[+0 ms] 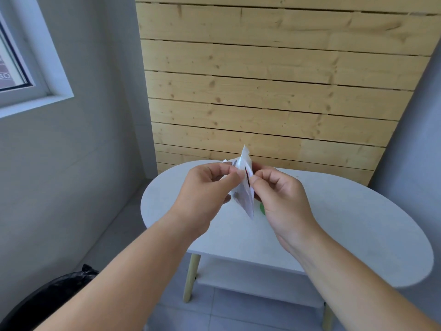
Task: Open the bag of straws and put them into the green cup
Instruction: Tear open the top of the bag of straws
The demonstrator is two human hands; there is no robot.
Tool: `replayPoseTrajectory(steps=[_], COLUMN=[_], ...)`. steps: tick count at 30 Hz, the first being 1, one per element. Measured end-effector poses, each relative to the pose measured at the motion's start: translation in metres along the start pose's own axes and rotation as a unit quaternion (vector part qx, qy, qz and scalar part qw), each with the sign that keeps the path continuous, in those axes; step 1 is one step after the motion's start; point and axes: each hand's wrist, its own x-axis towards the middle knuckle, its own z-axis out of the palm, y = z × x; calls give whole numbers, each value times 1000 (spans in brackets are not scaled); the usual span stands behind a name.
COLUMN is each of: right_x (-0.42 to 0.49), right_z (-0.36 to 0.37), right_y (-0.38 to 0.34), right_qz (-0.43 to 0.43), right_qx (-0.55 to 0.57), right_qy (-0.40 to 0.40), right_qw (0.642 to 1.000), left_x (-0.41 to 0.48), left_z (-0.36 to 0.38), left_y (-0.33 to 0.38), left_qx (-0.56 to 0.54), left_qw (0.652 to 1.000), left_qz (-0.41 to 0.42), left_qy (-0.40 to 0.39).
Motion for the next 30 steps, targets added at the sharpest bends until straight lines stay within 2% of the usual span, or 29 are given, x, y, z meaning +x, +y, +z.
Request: replayPoseTrajectory(steps=[4,11,20,23,25,27,30], right_x=[7,2,9,12,14,16,16], right_z=[-11,-6,-13,-13,-16,-19,-19], right_y=[-1,-1,-4,-3,-3,-5,-9], right_qz=[8,-85,-82,-63,-37,-5,42], right_qx=[20,-76,-94,-63,-18,36,128], right_qy=[62,36,82,121,145,152,146], right_qw=[998,993,989,989,989,988,980], left_x=[4,1,0,-1,1,4,12], left_z=[-8,6,12,14,13,11,10], left_y=[-1,-2,-5,-11,-12,-16,-28], left_qx=[-30,-37,-3,-16,-25,-46,-158], left_qw=[999,999,997,998,993,979,942], left_qz=[-3,28,44,-13,-97,-192,-294], left_qy=[30,24,67,66,67,57,24])
